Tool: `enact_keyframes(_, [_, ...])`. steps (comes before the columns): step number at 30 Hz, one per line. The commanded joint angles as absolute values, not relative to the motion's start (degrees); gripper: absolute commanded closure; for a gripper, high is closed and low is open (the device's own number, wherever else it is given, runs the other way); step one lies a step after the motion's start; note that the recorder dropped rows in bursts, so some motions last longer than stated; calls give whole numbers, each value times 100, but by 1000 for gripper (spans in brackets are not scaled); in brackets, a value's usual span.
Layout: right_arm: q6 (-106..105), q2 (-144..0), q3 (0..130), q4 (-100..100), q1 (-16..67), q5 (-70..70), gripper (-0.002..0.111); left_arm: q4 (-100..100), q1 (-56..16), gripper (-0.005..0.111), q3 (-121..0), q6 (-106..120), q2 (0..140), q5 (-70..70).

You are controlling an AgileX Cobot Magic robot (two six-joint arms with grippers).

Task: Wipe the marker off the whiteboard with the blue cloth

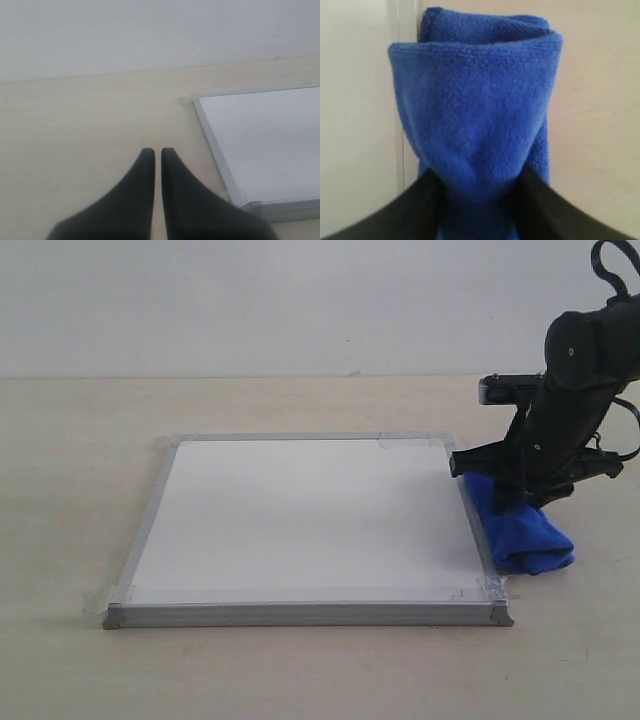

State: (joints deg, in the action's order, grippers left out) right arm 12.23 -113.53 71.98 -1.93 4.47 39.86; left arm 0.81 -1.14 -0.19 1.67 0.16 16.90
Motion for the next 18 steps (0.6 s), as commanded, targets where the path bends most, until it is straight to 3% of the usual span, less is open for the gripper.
enact_keyframes(1, [1329,-11324,7199,-601,400,4026,24,47,-138,102,0,179,0,1697])
enact_keyframes(3, [1497,-11324,7209,-778,400,4179,15,47,-138,102,0,179,0,1697])
enact_keyframes(5, [1351,-11324,7209,-830,400,4414,16,47,-138,102,0,179,0,1697])
enact_keyframes(7, [949,-11250,7251,-830,400,4656,23,47,-138,102,0,179,0,1697])
enact_keyframes(12, [571,-10587,8033,-831,400,5692,56,47,-138,102,0,179,0,1697])
enact_keyframes(15, [499,-10204,8190,-634,400,5840,59,47,-138,102,0,179,0,1697])
enact_keyframes(17, [482,-10040,8190,-634,400,6038,67,47,-138,102,0,179,0,1697])
enact_keyframes(18, [375,-9973,8190,-634,400,6128,83,47,-138,102,0,179,0,1697])
